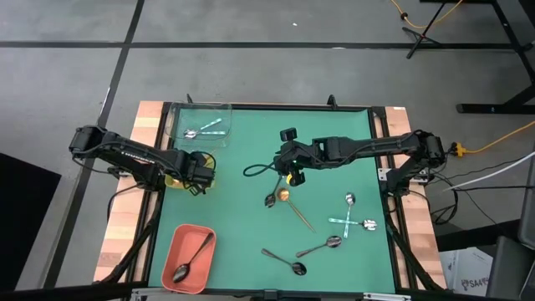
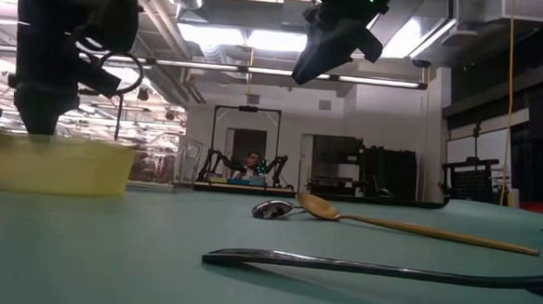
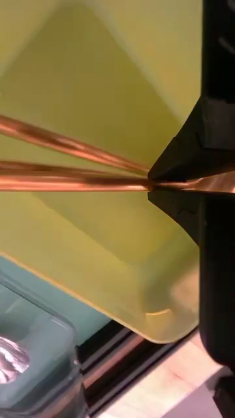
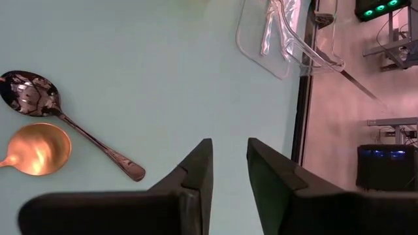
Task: Sort silverware by color (type)
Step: Put the gold spoon into the yellow bin
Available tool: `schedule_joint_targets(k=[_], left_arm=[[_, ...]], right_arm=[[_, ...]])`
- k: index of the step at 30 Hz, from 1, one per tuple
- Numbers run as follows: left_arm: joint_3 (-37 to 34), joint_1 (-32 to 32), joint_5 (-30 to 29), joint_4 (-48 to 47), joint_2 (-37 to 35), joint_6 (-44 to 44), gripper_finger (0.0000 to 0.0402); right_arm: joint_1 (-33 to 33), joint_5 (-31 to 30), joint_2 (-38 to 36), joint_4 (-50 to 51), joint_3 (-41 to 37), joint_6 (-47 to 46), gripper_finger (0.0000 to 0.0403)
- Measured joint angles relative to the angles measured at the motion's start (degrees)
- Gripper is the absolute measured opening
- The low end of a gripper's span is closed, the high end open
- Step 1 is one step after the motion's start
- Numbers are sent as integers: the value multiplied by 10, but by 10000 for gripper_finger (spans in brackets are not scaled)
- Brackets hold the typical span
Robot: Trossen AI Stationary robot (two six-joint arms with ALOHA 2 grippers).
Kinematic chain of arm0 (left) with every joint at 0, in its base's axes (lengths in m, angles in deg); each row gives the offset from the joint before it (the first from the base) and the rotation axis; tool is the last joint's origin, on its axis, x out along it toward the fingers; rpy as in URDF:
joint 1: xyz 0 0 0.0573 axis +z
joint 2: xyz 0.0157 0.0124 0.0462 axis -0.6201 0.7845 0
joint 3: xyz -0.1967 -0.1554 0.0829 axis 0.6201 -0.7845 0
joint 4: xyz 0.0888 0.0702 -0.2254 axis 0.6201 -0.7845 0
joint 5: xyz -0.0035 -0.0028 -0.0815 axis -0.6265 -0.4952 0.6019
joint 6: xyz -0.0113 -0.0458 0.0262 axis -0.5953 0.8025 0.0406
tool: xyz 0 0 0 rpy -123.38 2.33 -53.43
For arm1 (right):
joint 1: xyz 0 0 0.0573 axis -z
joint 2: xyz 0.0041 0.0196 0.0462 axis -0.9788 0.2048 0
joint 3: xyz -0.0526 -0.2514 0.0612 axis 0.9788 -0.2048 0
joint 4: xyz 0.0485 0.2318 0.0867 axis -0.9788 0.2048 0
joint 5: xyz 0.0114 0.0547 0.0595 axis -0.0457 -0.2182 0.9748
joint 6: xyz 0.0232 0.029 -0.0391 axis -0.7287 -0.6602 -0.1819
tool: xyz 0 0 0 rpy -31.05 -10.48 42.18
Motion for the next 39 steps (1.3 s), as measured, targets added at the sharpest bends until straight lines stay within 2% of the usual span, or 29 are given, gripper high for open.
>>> schedule_joint_targets(k=[11,39], left_arm=[[-36,0,47,-7,0,-2,15],[-50,0,47,18,0,-1,62]], right_arm=[[0,0,0,0,0,0,85],[0,0,0,0,0,0,85]])
